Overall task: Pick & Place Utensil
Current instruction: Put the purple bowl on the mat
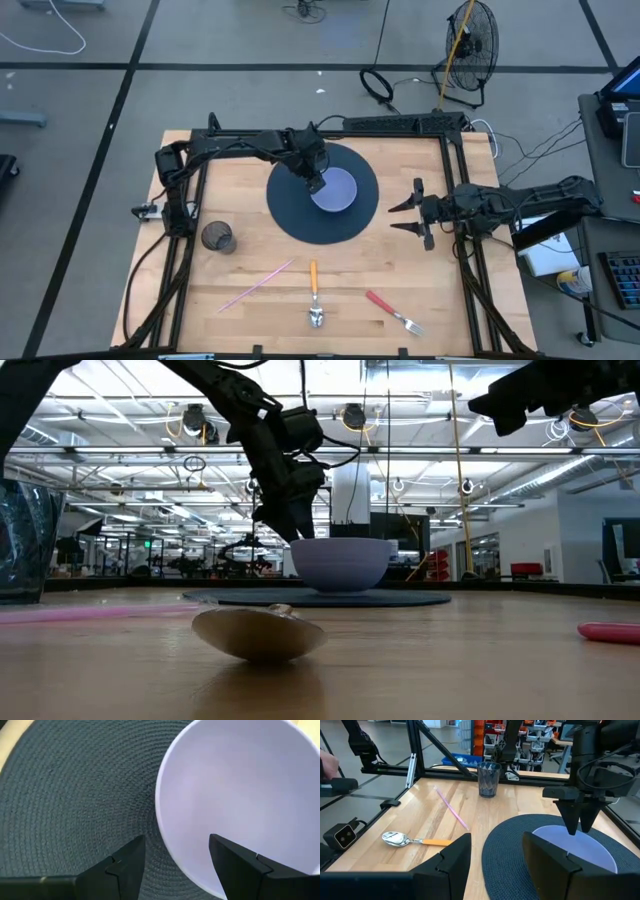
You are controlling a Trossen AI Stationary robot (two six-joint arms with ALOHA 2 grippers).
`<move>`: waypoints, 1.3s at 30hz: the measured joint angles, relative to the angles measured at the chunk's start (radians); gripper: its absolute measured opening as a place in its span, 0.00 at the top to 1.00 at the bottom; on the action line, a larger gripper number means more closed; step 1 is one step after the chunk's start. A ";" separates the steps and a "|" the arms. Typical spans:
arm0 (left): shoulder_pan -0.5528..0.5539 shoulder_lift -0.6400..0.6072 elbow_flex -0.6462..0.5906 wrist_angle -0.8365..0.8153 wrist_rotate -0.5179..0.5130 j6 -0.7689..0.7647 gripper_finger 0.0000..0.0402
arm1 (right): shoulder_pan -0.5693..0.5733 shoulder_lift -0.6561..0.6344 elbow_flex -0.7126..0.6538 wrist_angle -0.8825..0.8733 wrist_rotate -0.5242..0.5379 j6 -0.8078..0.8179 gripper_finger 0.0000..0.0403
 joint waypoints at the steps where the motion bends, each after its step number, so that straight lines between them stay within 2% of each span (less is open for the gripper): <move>1: -0.002 0.004 0.000 -0.002 0.000 0.000 0.45 | 0.000 0.000 0.000 0.000 0.000 0.000 0.58; 13: -0.005 0.024 -0.001 -0.031 -0.001 -0.001 0.47 | 0.000 0.000 0.000 0.000 0.001 0.001 0.58; 16: -0.005 0.024 -0.001 -0.029 -0.009 -0.002 0.55 | 0.000 0.000 0.000 0.000 0.002 0.001 0.58; 27: -0.005 0.024 -0.001 -0.026 -0.009 0.005 0.96 | 0.000 0.000 0.000 -0.001 0.002 0.001 0.58; 34: -0.005 0.023 -0.001 -0.022 -0.028 0.010 0.95 | -0.001 0.000 0.000 -0.002 0.002 0.006 0.58; 39: -0.004 0.021 -0.001 -0.018 -0.027 0.027 0.98 | -0.001 0.000 0.000 -0.009 0.002 0.009 0.58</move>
